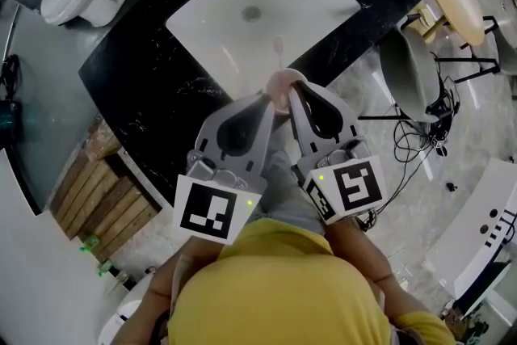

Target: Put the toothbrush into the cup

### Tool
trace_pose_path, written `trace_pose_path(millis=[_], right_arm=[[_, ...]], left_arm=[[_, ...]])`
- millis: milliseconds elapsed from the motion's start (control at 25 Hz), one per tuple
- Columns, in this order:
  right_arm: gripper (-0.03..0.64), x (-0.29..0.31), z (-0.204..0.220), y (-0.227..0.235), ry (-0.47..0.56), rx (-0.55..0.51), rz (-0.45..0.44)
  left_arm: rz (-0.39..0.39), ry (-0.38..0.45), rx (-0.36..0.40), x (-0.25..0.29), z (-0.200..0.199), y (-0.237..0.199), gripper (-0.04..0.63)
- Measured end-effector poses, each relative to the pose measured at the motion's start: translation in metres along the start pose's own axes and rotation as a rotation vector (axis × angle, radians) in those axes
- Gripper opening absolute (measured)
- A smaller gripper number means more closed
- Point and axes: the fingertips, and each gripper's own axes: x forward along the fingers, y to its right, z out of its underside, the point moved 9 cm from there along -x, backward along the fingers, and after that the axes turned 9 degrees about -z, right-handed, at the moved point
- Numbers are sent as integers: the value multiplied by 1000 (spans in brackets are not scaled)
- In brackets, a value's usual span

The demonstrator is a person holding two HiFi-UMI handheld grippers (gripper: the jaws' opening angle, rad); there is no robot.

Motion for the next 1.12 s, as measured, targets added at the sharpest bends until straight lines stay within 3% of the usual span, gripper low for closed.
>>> trace_pose_path(millis=[560,1120], right_arm=[[15,-50,-33,-64,118,-112,13],[15,-101,-41,-123,192,-165,64]], left_arm=[[63,138,27,-52,-36,24,11],[96,203,67,-118,-49,42,11]])
